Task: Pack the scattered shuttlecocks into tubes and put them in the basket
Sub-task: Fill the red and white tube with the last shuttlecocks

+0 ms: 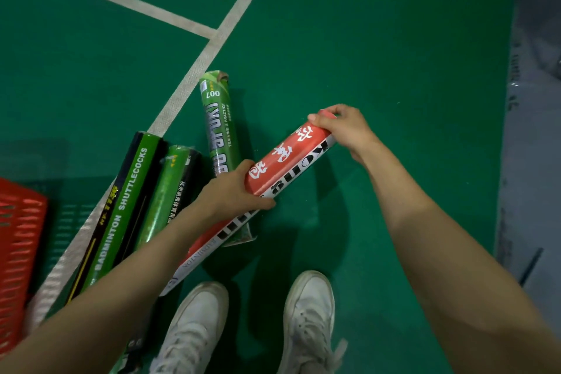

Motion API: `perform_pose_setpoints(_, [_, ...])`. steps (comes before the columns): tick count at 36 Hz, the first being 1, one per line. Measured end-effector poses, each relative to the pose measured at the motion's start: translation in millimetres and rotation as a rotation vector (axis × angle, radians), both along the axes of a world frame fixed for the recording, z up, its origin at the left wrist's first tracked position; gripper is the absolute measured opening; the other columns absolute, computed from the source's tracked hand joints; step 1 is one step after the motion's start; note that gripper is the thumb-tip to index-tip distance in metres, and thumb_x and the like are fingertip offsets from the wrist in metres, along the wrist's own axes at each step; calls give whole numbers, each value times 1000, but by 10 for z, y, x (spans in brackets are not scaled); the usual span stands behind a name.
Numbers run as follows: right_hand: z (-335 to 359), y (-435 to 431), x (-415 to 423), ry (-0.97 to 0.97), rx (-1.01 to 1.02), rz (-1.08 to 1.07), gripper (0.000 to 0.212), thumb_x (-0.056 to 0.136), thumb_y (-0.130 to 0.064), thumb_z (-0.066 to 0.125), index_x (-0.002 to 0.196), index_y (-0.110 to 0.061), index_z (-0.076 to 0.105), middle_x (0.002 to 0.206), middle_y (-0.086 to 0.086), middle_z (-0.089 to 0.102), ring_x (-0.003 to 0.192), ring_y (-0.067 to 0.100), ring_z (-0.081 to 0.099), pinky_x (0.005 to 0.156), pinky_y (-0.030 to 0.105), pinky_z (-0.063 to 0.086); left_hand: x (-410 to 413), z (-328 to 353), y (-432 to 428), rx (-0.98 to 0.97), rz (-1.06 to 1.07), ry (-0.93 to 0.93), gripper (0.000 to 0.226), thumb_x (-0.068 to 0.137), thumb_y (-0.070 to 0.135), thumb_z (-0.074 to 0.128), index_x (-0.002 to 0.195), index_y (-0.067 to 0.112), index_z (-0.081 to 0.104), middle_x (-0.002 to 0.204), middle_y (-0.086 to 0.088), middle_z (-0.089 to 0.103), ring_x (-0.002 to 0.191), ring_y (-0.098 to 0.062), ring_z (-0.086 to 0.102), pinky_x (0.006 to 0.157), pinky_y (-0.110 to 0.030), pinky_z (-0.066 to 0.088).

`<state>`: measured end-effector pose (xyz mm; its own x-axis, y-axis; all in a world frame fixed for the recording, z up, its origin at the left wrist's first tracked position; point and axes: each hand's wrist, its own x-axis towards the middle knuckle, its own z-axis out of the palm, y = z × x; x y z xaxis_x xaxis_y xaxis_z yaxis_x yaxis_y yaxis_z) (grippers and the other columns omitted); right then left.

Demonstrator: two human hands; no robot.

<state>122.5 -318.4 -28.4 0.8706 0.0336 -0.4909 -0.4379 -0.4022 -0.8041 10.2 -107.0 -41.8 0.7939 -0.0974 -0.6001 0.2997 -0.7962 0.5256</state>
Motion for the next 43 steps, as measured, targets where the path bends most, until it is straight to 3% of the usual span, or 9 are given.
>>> perform_pose_setpoints(4, [-142, 13, -76, -14, -34, -75, 37, 80, -32, 74, 104, -13, 53, 105, 4, 65, 88, 17, 64, 80, 28, 51, -52, 5, -33, 29, -7, 1, 80, 72, 53, 75, 136, 30, 35, 109, 5, 58, 89, -18, 64, 85, -34, 54])
perform_pose_setpoints(11, [-153, 86, -88, 52, 68, -9, 43, 85, -24, 70, 120, -6, 55, 111, 8, 63, 78, 10, 63, 63, 17, 47, -185, -36, 117, 7, 30, 34, 82, 65, 57, 79, 133, 31, 39, 110, 3, 62, 88, -16, 65, 87, -35, 54])
perform_pose_setpoints(15, [-184, 350, -114, -3, 16, 32, 34, 90, -30, 63, 117, -11, 57, 110, 6, 64, 92, 18, 62, 82, 26, 47, -303, -32, 279, 40, 94, 2, 91, 67, 60, 76, 140, 30, 32, 115, 4, 60, 90, -16, 64, 88, -35, 52])
perform_pose_setpoints(19, [-278, 674, -160, -122, -36, 10, 25, 91, -29, 61, 109, -12, 60, 101, 0, 60, 94, 17, 57, 85, 29, 46, -366, -47, 458, 77, 206, -34, 88, 67, 64, 74, 137, 31, 33, 111, 7, 59, 85, -14, 64, 84, -35, 53])
perform_pose_setpoints(23, [-422, 974, -273, -132, 3, -11, 26, 93, -34, 56, 111, -14, 53, 119, 6, 57, 104, 18, 55, 92, 33, 45, -391, -42, 623, 154, 274, -24, 92, 67, 63, 74, 141, 29, 30, 114, 6, 57, 88, -17, 62, 82, -32, 50])
perform_pose_setpoints(28, [-505, 1331, -499, -39, -15, 8, 70, 93, -32, 57, 149, -13, 18, 154, 10, 24, 138, 25, 32, 114, 41, 29, -463, -167, 808, 142, 423, -58, 95, 63, 67, 74, 137, 27, 32, 112, 2, 57, 87, -22, 64, 81, -43, 56])
perform_pose_setpoints(35, [-768, 1647, -879, 69, -338, 504, 104, 82, -33, 71, 151, -21, -6, 152, 15, 10, 137, 36, 25, 110, 45, 33, -439, -351, 962, -39, 675, -185, 111, 67, 41, 84, 150, 22, 11, 142, -15, 37, 120, -34, 51, 99, -55, 45])
perform_pose_setpoints(38, [-834, 1658, -927, 120, -332, 462, 109, 82, -32, 70, 149, -24, -16, 154, 16, 6, 135, 36, 32, 107, 45, 37, -448, -374, 923, -103, 710, -267, 117, 67, 32, 86, 152, 18, 7, 145, -14, 30, 130, -31, 40, 108, -53, 36])
perform_pose_setpoints(43, [-851, 1582, -1022, 52, -267, 363, 99, 87, -28, 63, 149, -28, -14, 153, 17, 14, 125, 36, 46, 99, 42, 41, -642, -384, 845, 73, 507, -268, 136, 59, 34, 90, 152, 21, -8, 146, -12, 21, 131, -28, 26, 108, -47, 29])
